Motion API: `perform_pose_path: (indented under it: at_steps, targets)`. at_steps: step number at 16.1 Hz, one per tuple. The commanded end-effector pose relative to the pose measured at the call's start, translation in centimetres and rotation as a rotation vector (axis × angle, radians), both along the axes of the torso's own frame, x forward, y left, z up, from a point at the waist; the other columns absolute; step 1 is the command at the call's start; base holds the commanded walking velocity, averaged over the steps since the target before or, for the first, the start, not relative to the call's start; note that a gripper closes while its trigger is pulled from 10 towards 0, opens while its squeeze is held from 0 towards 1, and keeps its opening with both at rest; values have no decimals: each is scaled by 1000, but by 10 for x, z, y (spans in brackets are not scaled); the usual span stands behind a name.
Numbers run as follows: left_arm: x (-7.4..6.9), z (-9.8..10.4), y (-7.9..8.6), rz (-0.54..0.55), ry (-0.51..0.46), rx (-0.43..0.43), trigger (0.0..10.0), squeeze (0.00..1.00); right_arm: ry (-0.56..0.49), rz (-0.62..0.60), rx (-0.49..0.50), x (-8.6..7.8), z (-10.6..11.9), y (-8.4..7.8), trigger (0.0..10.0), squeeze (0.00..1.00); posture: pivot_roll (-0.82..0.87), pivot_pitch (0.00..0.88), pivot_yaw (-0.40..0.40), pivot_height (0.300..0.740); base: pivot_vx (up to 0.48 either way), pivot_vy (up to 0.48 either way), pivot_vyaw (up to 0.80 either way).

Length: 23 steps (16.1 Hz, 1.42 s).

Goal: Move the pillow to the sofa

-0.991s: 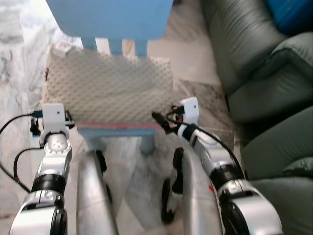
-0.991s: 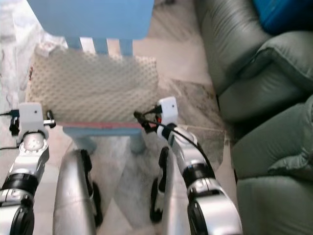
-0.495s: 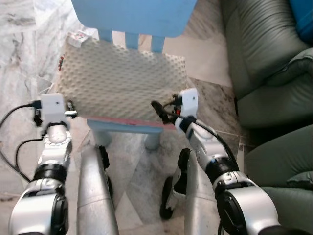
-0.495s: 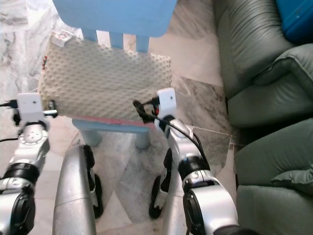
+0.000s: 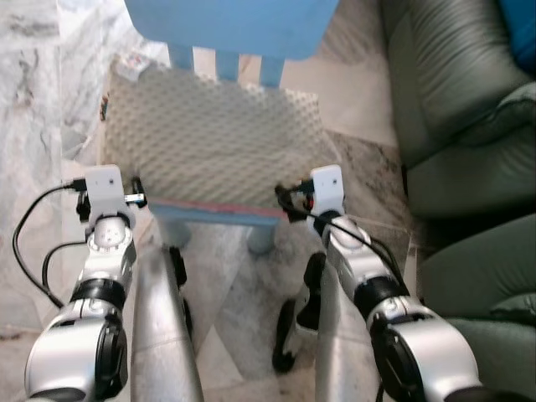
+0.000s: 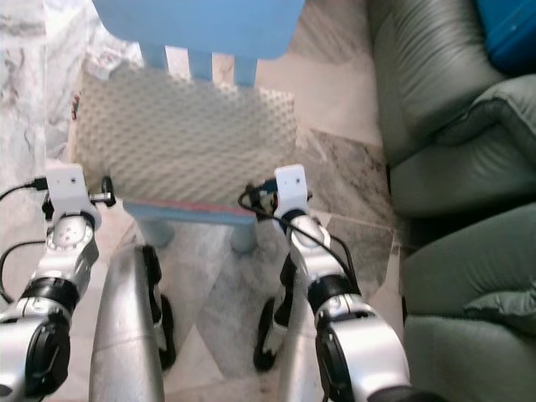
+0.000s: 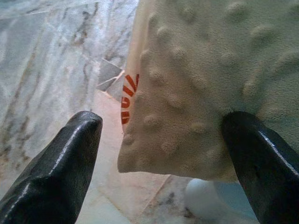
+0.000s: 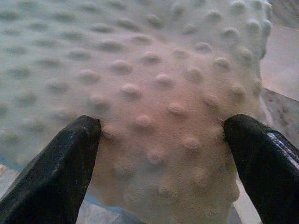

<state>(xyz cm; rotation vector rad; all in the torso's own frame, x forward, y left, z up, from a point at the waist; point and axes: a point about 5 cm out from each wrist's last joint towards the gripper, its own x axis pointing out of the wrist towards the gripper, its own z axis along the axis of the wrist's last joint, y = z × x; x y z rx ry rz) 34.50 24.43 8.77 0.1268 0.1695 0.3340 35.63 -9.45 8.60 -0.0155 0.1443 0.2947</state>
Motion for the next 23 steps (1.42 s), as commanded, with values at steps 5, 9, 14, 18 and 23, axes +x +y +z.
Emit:
perform_pose_path:
  at_steps: [5, 9, 14, 18, 23]
  targets:
    - [-10, -30, -19, -112, 114, -76, 0, 0, 215, -129, 82, -13, -33, -3, 0, 0, 48, 403, -137, 531, 0, 0, 0]
    - [-12, -34, -24, -148, 106, -130, 0, 0, 236, -142, 116, -13, -33, 4, 0, 0, 44, 394, -136, 531, 0, 0, 0]
    - [-17, -39, -19, -135, 108, -152, 0, 0, 251, -172, 134, -11, -33, -3, 0, 0, 41, 392, -137, 531, 0, 0, 0]
    - [-22, -44, -18, -136, 108, -147, 0, 0, 252, -183, 131, -10, -33, -6, 0, 0, 34, 385, -140, 531, 0, 0, 0]
    - [-19, -42, -22, -152, 99, -143, 0, 0, 252, -181, 132, -10, -32, -7, 0, 0, 29, 385, -142, 531, 0, 0, 0]
